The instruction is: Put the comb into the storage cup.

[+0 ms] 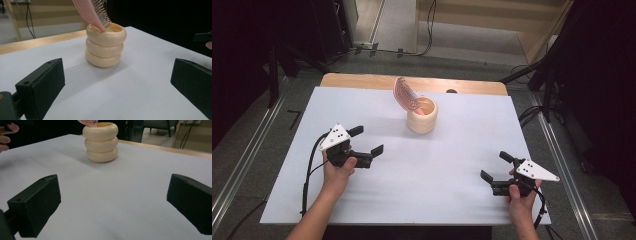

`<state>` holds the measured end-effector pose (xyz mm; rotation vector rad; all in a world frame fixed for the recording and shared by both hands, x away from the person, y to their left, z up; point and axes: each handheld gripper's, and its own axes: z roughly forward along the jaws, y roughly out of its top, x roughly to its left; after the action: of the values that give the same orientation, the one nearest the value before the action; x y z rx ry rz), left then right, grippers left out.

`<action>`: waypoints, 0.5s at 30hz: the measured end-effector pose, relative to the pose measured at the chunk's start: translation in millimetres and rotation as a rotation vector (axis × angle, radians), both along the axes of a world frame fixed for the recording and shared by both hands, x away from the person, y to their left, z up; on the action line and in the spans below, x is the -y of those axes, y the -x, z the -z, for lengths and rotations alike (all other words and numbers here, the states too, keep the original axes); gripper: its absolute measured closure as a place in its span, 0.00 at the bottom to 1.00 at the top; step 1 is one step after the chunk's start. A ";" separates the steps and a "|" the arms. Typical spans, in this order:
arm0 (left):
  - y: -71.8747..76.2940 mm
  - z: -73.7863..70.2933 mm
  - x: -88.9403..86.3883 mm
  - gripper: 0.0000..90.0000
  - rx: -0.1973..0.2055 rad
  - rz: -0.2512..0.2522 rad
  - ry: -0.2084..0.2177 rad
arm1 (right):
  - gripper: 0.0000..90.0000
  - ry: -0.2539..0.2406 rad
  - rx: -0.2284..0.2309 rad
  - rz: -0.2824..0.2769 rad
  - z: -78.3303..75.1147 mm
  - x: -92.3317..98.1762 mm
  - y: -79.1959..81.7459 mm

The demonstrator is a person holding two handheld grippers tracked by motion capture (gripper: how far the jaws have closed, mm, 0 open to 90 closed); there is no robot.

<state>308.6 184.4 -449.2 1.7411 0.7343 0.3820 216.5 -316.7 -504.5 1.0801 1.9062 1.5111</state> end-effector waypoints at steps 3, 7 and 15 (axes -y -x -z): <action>4.1 0.3 -4.6 0.00 0.000 0.001 0.010 | 0.00 -0.002 0.000 -0.001 -0.1 0.2 0.0; 8.9 0.7 -10.5 0.00 0.006 -0.003 0.003 | 0.00 0.000 0.002 0.001 -0.4 0.1 -0.1; 20.0 3.6 -23.5 0.00 0.009 -0.016 0.007 | 0.00 0.002 0.006 -0.001 -0.6 -0.9 -0.1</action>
<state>288.6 207.9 -452.9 1.7263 0.7428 0.3977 216.6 -315.8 -503.9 1.0727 1.9040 1.5103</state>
